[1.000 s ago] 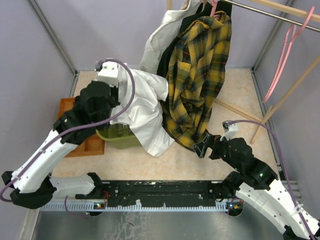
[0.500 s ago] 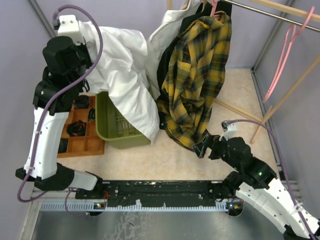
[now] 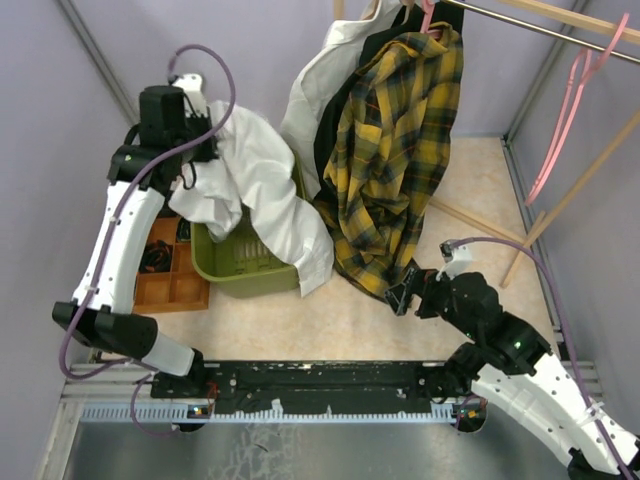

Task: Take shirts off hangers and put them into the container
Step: Place the shirt in the bin.

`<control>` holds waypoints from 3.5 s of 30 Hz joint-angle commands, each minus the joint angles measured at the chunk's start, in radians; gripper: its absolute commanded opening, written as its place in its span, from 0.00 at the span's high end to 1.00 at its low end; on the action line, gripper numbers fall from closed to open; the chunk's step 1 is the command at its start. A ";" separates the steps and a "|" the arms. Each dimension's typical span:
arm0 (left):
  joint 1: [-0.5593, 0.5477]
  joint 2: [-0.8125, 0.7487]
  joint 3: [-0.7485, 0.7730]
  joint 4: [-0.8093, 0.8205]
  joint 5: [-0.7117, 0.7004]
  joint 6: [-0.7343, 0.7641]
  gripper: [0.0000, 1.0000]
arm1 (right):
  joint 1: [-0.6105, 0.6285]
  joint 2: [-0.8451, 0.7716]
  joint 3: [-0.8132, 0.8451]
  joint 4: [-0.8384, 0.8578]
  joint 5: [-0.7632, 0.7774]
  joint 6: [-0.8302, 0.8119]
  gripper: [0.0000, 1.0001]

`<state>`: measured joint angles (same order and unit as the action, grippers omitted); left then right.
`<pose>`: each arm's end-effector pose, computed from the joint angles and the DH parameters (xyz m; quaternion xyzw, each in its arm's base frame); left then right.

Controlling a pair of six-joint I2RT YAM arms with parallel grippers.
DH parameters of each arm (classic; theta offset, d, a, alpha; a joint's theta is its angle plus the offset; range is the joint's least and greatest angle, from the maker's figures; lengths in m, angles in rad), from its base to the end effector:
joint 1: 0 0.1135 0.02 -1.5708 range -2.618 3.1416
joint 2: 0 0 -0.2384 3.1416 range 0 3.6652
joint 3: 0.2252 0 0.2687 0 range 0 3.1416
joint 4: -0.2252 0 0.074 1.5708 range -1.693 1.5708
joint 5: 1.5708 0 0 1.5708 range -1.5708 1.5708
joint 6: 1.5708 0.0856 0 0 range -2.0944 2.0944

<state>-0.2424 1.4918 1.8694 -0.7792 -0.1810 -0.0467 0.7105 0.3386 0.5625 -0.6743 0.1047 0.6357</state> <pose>0.3611 -0.0734 0.4417 0.0315 0.8314 -0.0046 0.5547 0.1426 0.1109 0.2401 -0.0038 0.8464 0.2961 0.4425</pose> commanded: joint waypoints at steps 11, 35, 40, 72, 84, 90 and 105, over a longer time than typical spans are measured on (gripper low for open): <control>-0.006 -0.007 -0.154 0.068 0.752 -0.083 1.00 | -0.002 0.084 0.005 0.057 0.000 -0.025 0.01; 0.024 0.073 -0.448 0.012 0.129 -0.040 0.86 | -0.002 0.053 -0.010 0.070 0.008 -0.016 0.01; 0.023 0.096 -0.453 -0.056 0.095 -0.057 0.61 | -0.002 0.055 -0.011 0.071 0.004 -0.015 0.01; -0.517 -0.072 -0.582 0.131 0.228 -0.204 0.43 | -0.002 0.053 -0.021 0.078 0.004 -0.005 0.01; -0.517 -0.024 -0.555 0.092 0.212 -0.215 0.85 | -0.002 0.051 -0.018 0.075 0.008 -0.005 0.01; -0.516 -0.051 -0.529 0.097 0.251 -0.211 0.96 | -0.002 0.051 -0.018 0.074 0.012 -0.004 0.01; -0.511 -0.084 -0.490 0.084 0.291 -0.235 1.00 | -0.002 0.042 -0.017 0.068 0.010 0.004 0.01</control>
<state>-0.7551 1.4498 1.3407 -0.6895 0.1307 -0.2836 0.7105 0.3950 0.5365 -0.6365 0.1043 0.6327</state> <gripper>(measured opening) 0.009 0.991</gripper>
